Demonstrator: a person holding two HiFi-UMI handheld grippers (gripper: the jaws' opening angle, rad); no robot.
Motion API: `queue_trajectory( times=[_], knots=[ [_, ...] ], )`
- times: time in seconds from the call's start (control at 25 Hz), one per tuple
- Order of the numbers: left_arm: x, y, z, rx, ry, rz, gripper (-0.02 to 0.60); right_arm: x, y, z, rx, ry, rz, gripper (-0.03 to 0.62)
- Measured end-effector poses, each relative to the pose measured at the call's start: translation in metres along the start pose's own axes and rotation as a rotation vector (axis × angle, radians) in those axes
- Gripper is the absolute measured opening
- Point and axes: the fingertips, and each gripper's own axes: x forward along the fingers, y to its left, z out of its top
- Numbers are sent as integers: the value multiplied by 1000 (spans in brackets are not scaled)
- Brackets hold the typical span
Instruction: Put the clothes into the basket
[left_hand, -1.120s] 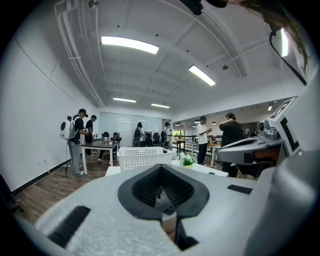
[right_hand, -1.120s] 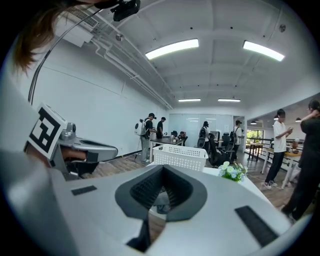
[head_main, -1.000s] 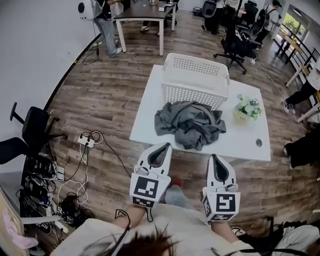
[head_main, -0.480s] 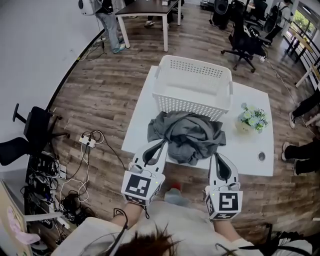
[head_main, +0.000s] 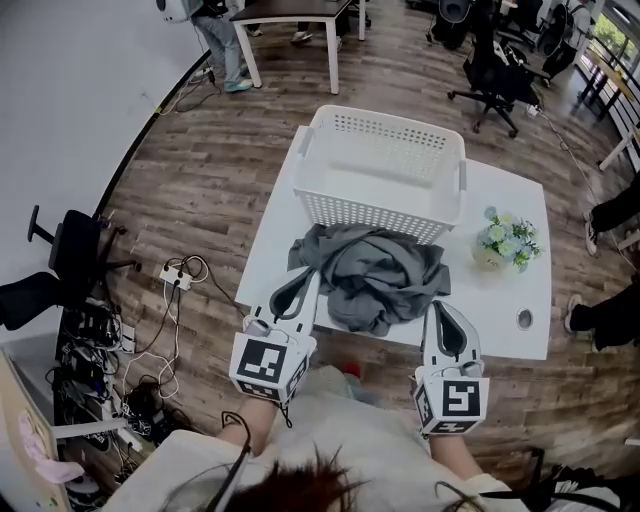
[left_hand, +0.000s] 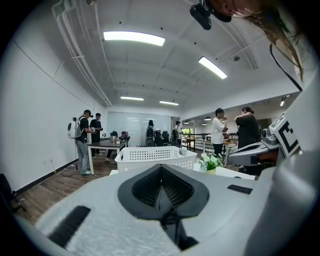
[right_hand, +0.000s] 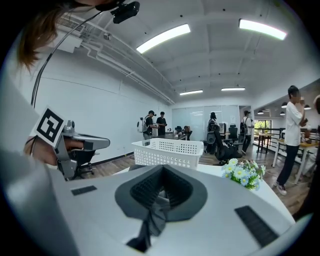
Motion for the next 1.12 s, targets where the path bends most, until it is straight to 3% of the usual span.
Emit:
queue_trajectory(
  times=[0.36, 0.6, 0.68, 0.72, 0.8, 1.0, 1.12],
  knots=[
    [15, 11, -2, 31, -35, -40, 12, 14, -10, -14, 48, -10, 27, 17],
    [29, 15, 2, 184, -63, -104, 14, 30, -15, -24, -10, 5, 100, 19],
    [36, 16, -6, 175, -60, -163, 22, 37, -17, -30, -2, 20, 142, 79],
    [40, 15, -11, 150, -51, -202, 77, 41, -18, -35, 2, 31, 160, 143],
    [48, 12, -22, 124, -30, -292, 245, 45, -19, -42, -6, 52, 191, 196],
    [60, 1, -55, 185, 52, -475, 360, 50, -13, -54, -42, 87, 264, 302],
    [65, -7, -76, 219, 106, -541, 407, 52, -10, -64, -53, 109, 289, 340]
  ],
)
